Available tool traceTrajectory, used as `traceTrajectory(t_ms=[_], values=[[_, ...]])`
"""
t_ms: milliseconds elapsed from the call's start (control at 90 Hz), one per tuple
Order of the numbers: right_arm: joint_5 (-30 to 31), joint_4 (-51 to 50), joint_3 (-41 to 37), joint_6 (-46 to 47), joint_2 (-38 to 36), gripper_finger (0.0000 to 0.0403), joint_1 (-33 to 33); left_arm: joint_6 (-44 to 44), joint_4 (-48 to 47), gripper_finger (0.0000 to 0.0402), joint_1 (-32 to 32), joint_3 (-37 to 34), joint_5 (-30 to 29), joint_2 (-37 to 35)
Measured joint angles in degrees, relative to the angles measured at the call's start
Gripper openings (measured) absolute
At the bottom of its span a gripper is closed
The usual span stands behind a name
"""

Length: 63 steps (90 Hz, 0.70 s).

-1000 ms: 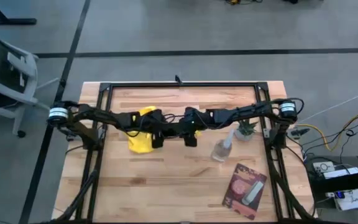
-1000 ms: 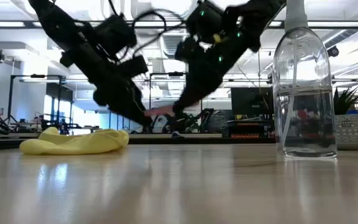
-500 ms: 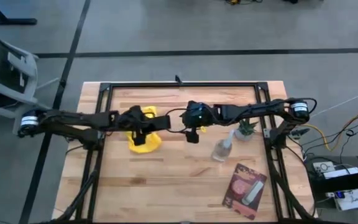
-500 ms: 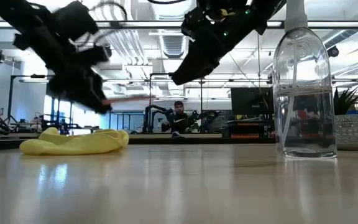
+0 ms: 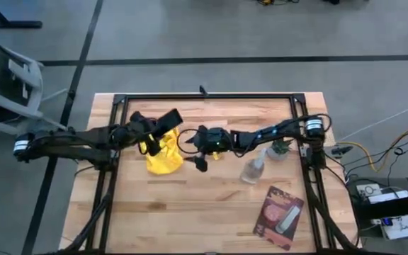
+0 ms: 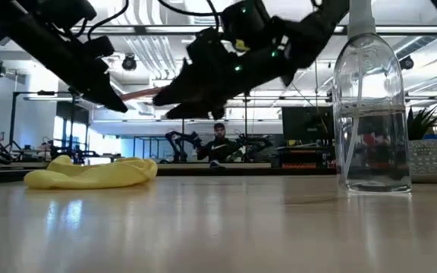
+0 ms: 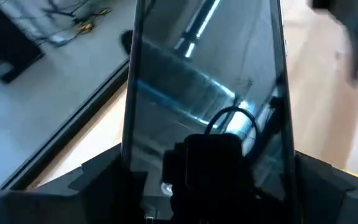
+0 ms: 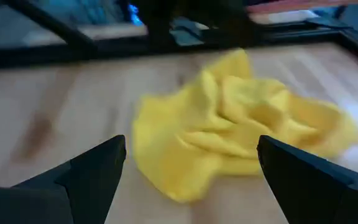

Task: Apply microfiber cloth
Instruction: Wipe the front of the pink cellphone with a microfiber cloth

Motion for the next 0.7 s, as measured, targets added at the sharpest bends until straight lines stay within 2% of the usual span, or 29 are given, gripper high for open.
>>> traceTrajectory(t_ms=[111,256,489,611,700], values=[[-0.34,3.25,1.93,0.63,4.56,0.0344,1.01,-2.09,-0.92,0.0318,0.0,-0.07,0.06,0.12],[-0.3,3.04,9.4,0.4,11.66,0.0344,2.13,-3.01,-1.56,0.0318,0.0,-0.12,0.14,0.96],[0.53,-14.82,23.41,-0.29,20.1,0.0343,1.46,-4.05,-1.35,0.0318,0.02,-0.13,0.09,1.7],[3.0,-19.64,27.63,-1.86,22.49,0.034,1.02,-4.6,-1.44,0.0318,0.02,-0.24,-0.22,1.72],[5.59,-21.06,29.01,-3.09,23.62,0.0318,1.13,-5.43,-1.66,0.0318,0.02,-0.28,-0.24,1.75]])
